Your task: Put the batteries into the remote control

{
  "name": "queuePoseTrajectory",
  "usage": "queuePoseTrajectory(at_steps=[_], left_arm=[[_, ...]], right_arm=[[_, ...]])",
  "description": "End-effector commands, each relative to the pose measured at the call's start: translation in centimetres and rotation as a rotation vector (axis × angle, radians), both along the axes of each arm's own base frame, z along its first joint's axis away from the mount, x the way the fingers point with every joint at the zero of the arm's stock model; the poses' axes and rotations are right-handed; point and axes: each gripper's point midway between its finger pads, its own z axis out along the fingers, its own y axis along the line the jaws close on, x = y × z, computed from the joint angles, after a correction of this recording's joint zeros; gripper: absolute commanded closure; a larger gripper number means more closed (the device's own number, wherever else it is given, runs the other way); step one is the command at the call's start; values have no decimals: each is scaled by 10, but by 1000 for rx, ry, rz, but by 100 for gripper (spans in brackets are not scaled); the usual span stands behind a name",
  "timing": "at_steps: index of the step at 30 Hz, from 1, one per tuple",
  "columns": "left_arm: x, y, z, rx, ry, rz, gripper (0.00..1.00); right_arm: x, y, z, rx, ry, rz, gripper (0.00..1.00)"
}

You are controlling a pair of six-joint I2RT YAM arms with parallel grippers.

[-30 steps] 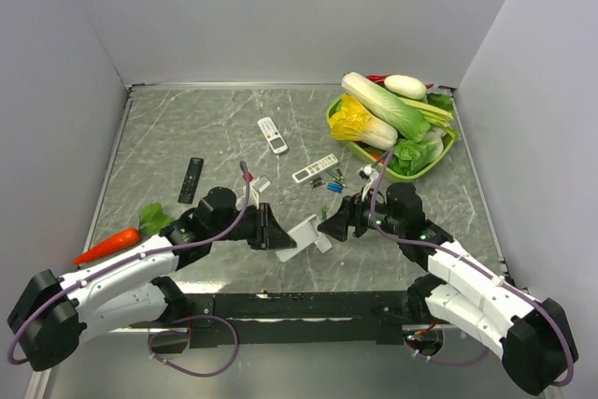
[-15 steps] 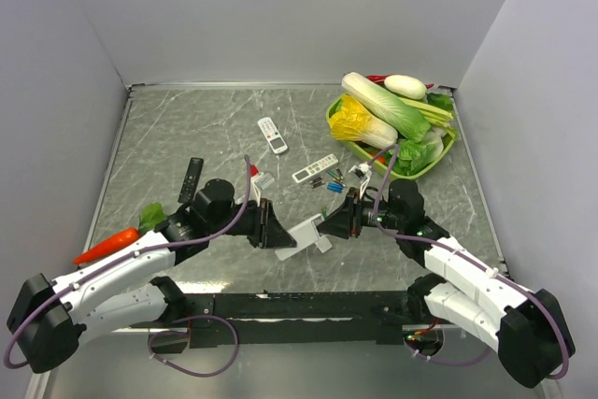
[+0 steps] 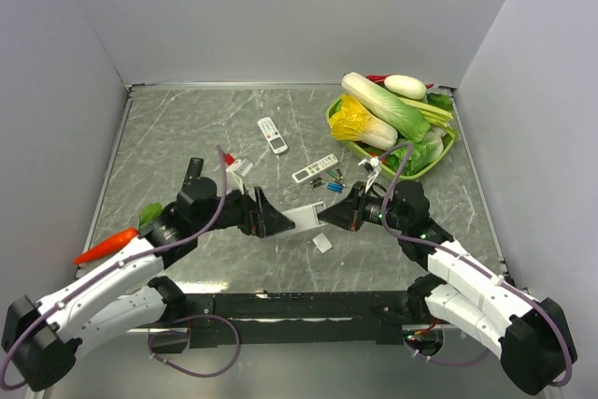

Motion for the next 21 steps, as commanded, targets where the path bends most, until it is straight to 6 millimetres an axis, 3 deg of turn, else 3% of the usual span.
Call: queuePoseTrajectory(at_steps=[1,5,7,9,10,13,21], left_arm=[[22,11,29,-107,-96,169,1],[24,16,39,-175,-118,213,1],[32,21,32,-185,-93,282,1],[33,24,41,-258,-105,310,1],[34,27,33,-277,-77,338,1],[36,32,32,-354,-52,380,1],[41,36,59,-448,-145,406,3]], right_arm=[[25,0,38,73,-43,-166,100],[31,2,46,130,-11,-231,100],[34,3,48,176,37,-256,100],[37,4,50,219,73,-294,100],[37,6,52,233,80,-295,100],[37,13,55,258,107,-308,100],[34,31,59,307,189,-352,100]])
